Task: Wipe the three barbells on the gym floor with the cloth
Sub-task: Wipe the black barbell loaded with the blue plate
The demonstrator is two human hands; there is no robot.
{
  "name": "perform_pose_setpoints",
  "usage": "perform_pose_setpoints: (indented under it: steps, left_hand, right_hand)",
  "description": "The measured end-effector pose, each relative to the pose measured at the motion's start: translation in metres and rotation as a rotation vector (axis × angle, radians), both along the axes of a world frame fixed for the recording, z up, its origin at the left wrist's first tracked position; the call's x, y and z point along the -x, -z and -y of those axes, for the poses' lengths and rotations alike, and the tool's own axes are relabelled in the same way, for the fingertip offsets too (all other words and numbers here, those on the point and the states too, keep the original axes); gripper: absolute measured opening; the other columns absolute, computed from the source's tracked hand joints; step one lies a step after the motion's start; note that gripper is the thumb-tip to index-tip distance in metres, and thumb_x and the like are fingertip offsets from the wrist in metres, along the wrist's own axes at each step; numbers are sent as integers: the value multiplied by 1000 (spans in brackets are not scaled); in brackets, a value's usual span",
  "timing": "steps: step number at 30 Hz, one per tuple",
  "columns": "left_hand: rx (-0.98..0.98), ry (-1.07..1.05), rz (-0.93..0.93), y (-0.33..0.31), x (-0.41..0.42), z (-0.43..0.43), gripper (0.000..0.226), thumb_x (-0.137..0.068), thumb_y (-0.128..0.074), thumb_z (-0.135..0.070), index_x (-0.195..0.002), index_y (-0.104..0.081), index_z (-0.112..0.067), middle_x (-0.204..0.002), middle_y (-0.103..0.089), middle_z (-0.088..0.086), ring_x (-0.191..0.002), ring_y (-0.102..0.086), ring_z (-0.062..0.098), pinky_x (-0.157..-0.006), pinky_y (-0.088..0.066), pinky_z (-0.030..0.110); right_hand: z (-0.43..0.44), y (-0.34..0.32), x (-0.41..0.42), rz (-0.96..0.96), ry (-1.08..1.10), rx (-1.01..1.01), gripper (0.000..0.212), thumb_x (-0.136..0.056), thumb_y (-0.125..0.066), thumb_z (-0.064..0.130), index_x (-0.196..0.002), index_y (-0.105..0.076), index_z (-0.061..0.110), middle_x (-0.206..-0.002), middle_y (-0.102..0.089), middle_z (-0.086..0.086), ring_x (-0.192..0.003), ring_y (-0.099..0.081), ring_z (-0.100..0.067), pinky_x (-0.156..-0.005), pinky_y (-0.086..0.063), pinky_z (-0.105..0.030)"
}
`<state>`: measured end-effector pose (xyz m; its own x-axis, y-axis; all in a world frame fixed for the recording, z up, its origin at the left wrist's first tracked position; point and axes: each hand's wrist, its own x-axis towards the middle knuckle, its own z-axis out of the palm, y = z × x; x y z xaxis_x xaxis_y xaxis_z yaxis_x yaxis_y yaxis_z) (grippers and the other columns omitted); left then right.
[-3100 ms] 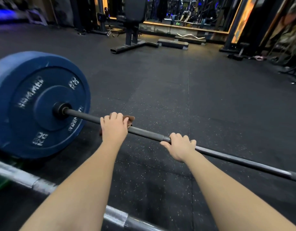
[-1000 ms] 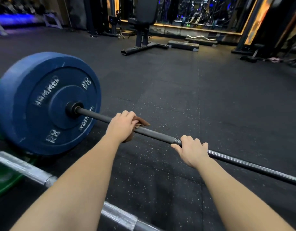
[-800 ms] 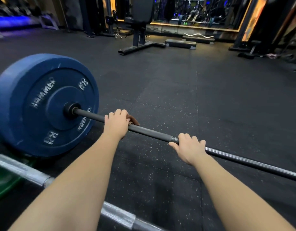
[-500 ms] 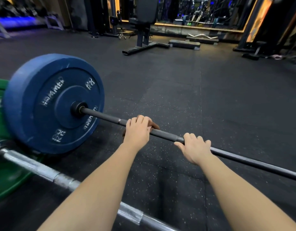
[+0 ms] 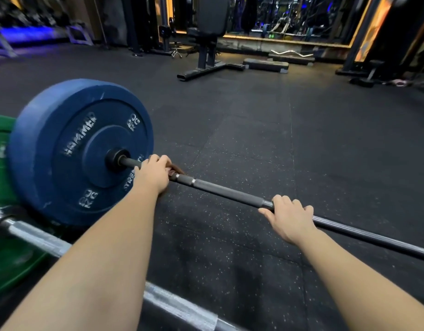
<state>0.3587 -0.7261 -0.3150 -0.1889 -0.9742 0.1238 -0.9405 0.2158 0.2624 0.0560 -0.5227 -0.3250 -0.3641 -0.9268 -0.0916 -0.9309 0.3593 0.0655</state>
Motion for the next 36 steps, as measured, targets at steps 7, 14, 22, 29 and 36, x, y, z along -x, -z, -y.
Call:
perform_pose_setpoints:
  steps: [7, 14, 22, 29, 36]
  left_hand:
    - [180, -54, -195, 28, 34, -33, 16, -106, -47, -23, -119, -54, -20, -138, -51, 7, -144, -28, 39, -113, -32, 55]
    - [253, 132, -183, 34, 57, -66, 34, -104, -50, -25, -138, -49, -17, -142, -52, 4, -145, -33, 36, -121, -28, 53]
    - [130, 300, -315, 12, 30, -34, 16, -99, -56, -11, -102, -62, -26, -113, -59, -4, -109, -55, 19, -94, -49, 39]
    - [137, -34, -404, 15, -21, 0, 18, -101, -54, -12, -109, -67, -23, -122, -59, 4, -117, -54, 30, -102, -43, 44]
    - [128, -166, -244, 34, 20, -32, 59, -98, -51, -4, -153, -34, -16, -169, -13, 6, -154, -3, 40, -120, -26, 58]
  right_hand:
    - [1, 0, 2, -1, 2, -2, 45, -101, -23, 67, -100, -34, 24, -119, -53, 1, -111, -51, -27, -94, -37, -48]
    - [0, -1, 2, -4, -10, 9, 45, -101, -23, 68, -100, -34, 24, -119, -54, 2, -110, -51, -26, -92, -37, -47]
    - [0, 1, 4, -28, -33, 49, 46, -101, -21, 68, -98, -34, 24, -114, -55, 4, -105, -52, -25, -82, -31, -42]
    - [-2, 8, 4, -71, -39, 107, 47, -101, -23, 68, -104, -40, 24, -112, -54, 5, -102, -53, -24, -80, -32, -42]
    - [-3, 13, 4, -131, -36, 126, 48, -100, -24, 68, -107, -42, 24, -113, -54, 5, -104, -53, -24, -78, -29, -41]
